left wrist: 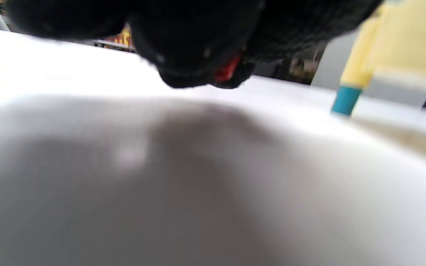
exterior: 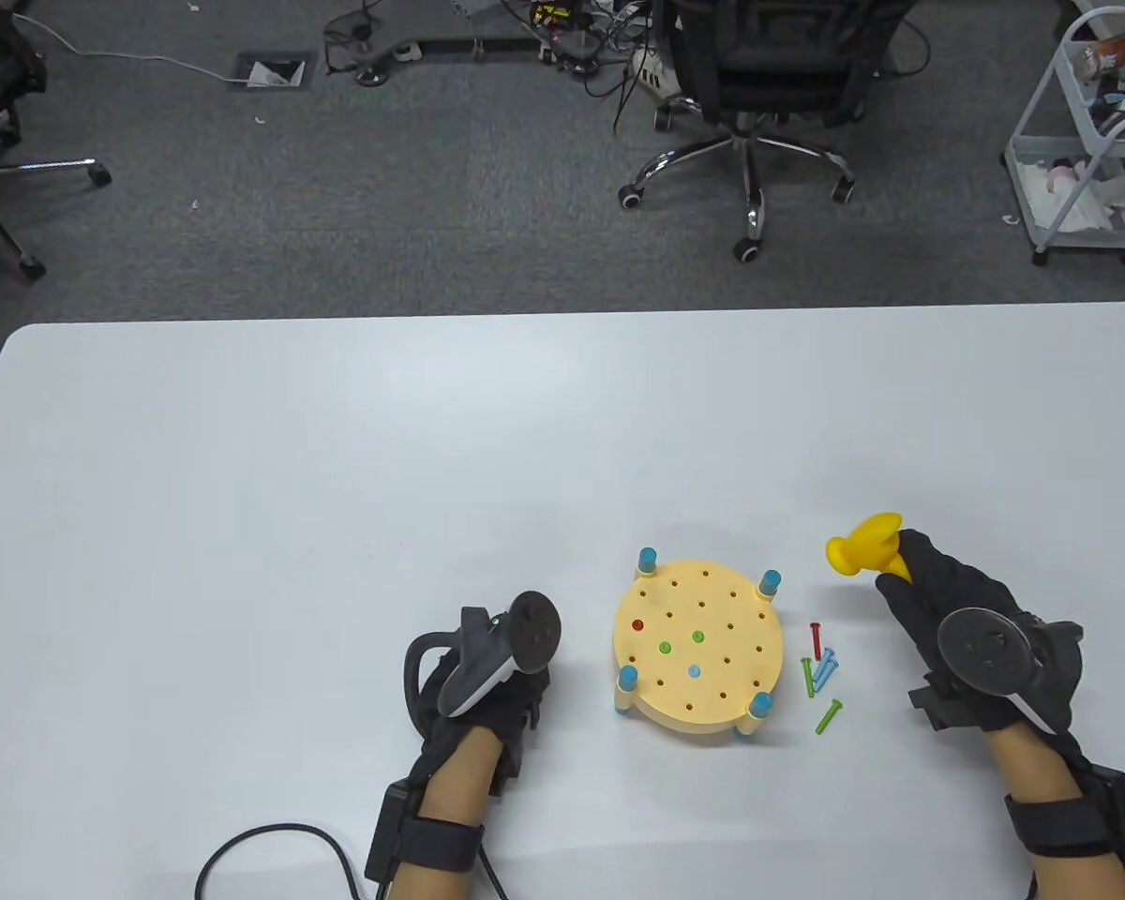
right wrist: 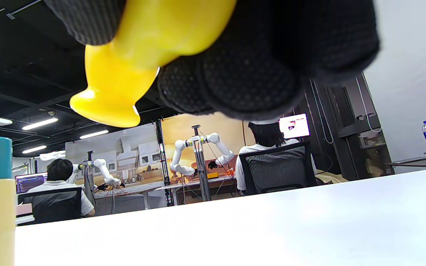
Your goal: Hammer toy nails into tap bench
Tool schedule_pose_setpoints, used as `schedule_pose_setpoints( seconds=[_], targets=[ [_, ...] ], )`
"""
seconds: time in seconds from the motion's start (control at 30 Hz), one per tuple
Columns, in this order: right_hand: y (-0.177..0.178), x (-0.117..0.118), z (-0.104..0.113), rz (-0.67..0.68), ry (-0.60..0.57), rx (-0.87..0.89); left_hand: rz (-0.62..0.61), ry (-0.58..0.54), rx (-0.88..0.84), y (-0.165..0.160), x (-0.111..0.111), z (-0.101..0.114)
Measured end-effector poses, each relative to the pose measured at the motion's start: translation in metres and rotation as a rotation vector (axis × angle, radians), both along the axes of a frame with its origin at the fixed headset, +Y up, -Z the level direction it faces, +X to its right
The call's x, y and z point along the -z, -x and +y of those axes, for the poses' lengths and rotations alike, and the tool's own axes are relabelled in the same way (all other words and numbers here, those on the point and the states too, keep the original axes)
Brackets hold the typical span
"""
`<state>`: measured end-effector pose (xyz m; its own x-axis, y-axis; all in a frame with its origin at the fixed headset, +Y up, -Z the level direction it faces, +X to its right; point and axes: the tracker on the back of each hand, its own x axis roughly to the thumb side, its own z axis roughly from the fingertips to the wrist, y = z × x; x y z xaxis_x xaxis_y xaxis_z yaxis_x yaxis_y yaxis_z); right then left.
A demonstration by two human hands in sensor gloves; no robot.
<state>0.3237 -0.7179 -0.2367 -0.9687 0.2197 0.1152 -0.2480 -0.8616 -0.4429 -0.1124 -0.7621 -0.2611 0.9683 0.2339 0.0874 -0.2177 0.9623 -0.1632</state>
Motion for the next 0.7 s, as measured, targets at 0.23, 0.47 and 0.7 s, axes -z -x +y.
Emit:
schedule_pose_setpoints(
  seconds=[0.23, 0.47, 0.7],
  targets=[
    [0.003, 0.001, -0.002, 0.012, 0.019, -0.007, -0.042, -0.221, -0.299, 0.014, -0.018, 0.045],
    [0.006, 0.001, -0.004, 0.030, 0.027, -0.014, -0.234, -0.258, -0.276, -0.047, -0.017, 0.091],
    [0.008, 0.001, -0.004, 0.044, 0.037, -0.023, -0.342, -0.080, 0.193, -0.135, 0.003, 0.108]
  ],
)
